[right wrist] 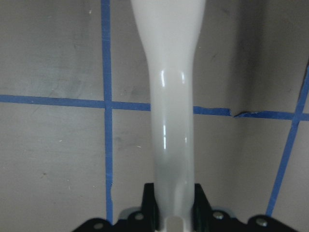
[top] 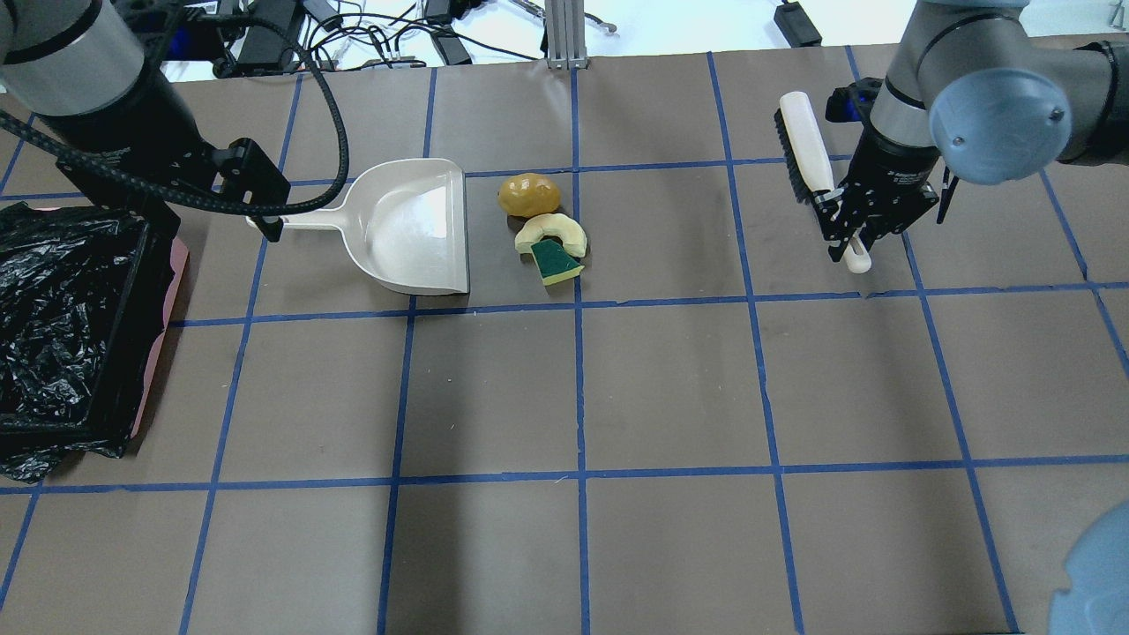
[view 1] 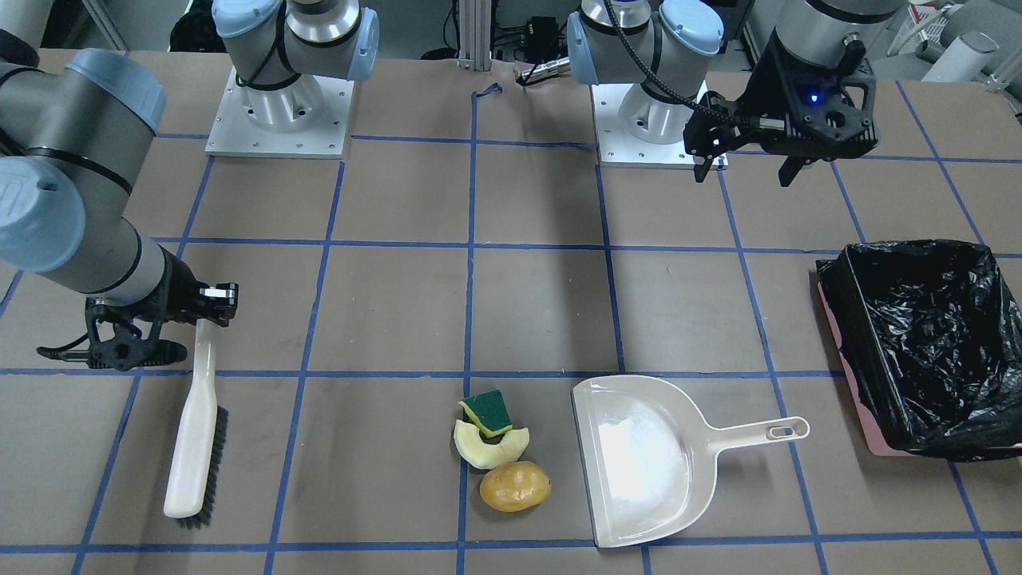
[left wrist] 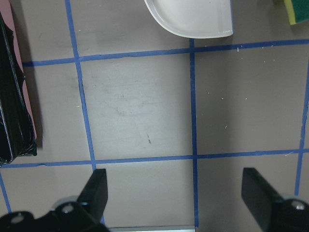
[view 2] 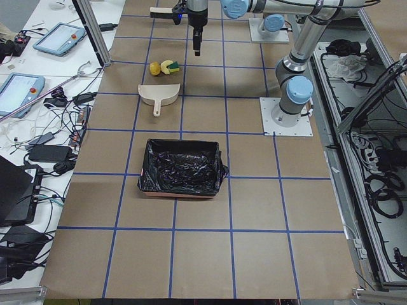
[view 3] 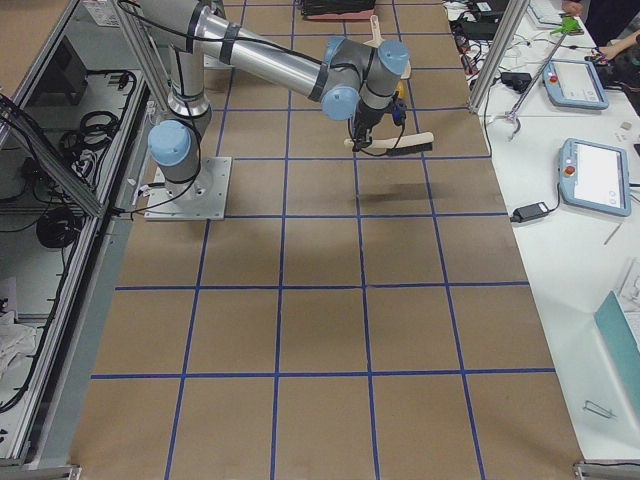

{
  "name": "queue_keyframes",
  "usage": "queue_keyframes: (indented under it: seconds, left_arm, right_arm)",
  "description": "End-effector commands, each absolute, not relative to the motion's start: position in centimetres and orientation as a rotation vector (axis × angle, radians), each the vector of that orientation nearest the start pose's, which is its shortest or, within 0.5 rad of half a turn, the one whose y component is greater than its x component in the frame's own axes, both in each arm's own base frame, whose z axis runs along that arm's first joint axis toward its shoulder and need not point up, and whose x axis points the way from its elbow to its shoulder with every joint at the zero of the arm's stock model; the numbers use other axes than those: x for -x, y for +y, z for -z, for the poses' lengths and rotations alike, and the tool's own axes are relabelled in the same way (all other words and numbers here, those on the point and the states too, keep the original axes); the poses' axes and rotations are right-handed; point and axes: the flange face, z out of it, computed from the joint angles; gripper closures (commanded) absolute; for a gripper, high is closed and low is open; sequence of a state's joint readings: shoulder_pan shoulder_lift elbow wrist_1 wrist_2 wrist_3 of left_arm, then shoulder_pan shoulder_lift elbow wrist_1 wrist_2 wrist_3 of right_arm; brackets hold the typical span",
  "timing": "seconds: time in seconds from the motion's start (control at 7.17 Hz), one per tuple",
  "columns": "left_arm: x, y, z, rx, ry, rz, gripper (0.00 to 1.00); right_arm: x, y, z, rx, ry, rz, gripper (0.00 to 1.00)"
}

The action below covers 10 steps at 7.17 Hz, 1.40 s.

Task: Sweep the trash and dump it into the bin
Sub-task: 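Lift the brush with the right gripper and carry it toward the sponge, then move the held brush beside the sponge and yellow object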

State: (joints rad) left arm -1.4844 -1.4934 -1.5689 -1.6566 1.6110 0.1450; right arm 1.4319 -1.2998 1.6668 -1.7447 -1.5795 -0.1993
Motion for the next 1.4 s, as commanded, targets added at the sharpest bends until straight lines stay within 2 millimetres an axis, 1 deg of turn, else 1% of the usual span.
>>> queue_keyframes:
  seconds: [0.0,0.14,0.28,0.42,0.7,0.84,0.98,1.26]
  left_arm:
    - [9.3,-45.9,-52.6,-0.081,3.107,0.016,0.0]
    - [9.2,-46.2,-52.4,-0.081,3.113,0.012,0.0]
    - [9.3,-46.4,-52.2,-0.081,3.112,0.005,0.0]
    - [9.2,-46.2,-52.5,-0.083,3.111,0.016,0.0]
    - [9.3,-45.9,-52.8,-0.083,3.112,0.024,0.0]
    - [9.3,-45.9,-52.8,-0.083,3.114,0.024,0.0]
    - [9.4,-45.7,-53.1,-0.085,3.11,0.033,0.0]
    - [9.4,-45.7,-53.3,-0.085,3.108,0.035,0.0]
  right_arm:
    - [-7.8,-57.0,-30.9,0.053,3.102,-0.315,1.0]
    - [-8.5,-56.9,-30.4,0.033,3.058,-0.337,1.0]
    - [-8.7,-56.8,-30.4,-0.017,3.054,-0.343,1.0]
    - [-8.8,-56.8,-30.4,-0.03,3.055,-0.343,1.0]
    - [-11.6,-56.4,-30.3,-0.032,3.066,-0.347,1.0]
    - [-12.5,-56.2,-30.3,-0.033,3.062,-0.348,1.0]
    - [-13.0,-56.3,-29.8,-0.051,3.028,-0.36,1.0]
    - [-13.4,-56.3,-29.4,-0.085,2.996,-0.372,1.0]
